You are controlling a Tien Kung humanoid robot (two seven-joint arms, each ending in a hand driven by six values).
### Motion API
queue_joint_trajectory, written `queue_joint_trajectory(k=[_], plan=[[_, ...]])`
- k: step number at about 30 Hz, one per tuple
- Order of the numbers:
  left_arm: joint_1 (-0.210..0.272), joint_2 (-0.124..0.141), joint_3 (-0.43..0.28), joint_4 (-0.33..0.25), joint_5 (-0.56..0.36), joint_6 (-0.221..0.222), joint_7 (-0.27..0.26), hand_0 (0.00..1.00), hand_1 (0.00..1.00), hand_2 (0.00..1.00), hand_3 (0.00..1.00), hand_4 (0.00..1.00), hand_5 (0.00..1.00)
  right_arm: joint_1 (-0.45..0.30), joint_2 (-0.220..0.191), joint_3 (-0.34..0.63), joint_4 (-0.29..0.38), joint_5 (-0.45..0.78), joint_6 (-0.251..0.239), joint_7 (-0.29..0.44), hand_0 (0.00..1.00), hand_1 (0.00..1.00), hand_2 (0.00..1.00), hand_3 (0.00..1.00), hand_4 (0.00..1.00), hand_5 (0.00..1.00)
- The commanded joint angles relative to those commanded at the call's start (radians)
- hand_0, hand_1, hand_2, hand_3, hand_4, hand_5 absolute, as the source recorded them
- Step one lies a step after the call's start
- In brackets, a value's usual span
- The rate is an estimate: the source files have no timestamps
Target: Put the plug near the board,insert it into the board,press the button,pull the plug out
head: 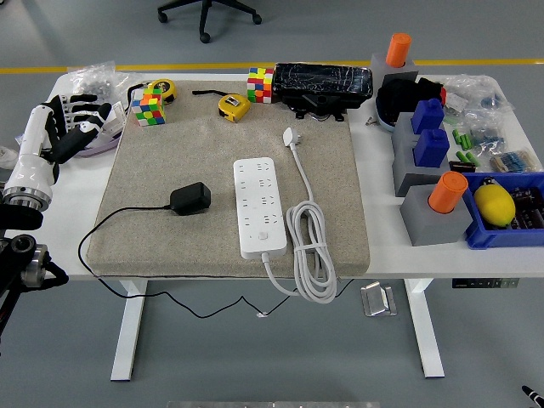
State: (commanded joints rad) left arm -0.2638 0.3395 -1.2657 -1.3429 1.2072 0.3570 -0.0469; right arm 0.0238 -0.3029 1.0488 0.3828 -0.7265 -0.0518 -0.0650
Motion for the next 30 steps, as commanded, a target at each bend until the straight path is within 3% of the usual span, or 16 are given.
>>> queue_joint_trajectory(k=[14,16,21,22,27,28,30], plan=[[-0.005,0.001,0.025,0.01,0.0,-0.003,-0.002,0.553,0.599,0.633,0.623,0.846,0.449,0.0,0.001,-0.001,0.001,-0.001,0.001,0.001,0.622,0.67,0.643,0.573,0.976,0.589],[-0.011,0.003,0.051,0.023,0.014,-0.009,-0.003,0.608,0.635,0.648,0.634,0.845,0.437,0.001,0.0,-0.004,0.001,0.0,0.001,0.001,0.622,0.671,0.643,0.573,0.976,0.588],[-0.047,0.013,0.144,0.059,0.093,-0.026,0.004,0.608,0.635,0.648,0.634,0.845,0.437,0.003,-0.002,-0.008,0.001,0.002,0.002,0.001,0.622,0.671,0.643,0.573,0.976,0.588],[-0.057,0.015,0.166,0.067,0.115,-0.032,0.01,0.745,0.752,0.722,0.695,0.889,0.434,0.003,-0.002,-0.009,0.001,0.002,0.002,0.001,0.622,0.671,0.643,0.573,0.977,0.589],[-0.098,0.019,0.267,0.1,0.196,-0.056,0.044,0.745,0.752,0.722,0.695,0.889,0.434,0.007,-0.004,-0.011,0.003,0.003,0.002,0.001,0.622,0.671,0.643,0.573,0.977,0.589],[-0.103,0.019,0.282,0.106,0.21,-0.059,0.05,0.816,0.829,0.801,0.787,0.998,0.449,0.007,-0.005,-0.012,0.003,0.004,0.002,0.001,0.622,0.671,0.643,0.573,0.978,0.59],[-0.115,0.019,0.314,0.122,0.241,-0.064,0.064,0.816,0.829,0.801,0.787,0.998,0.449,0.007,-0.005,-0.014,0.003,0.004,0.002,0.002,0.622,0.671,0.643,0.573,0.978,0.59]])
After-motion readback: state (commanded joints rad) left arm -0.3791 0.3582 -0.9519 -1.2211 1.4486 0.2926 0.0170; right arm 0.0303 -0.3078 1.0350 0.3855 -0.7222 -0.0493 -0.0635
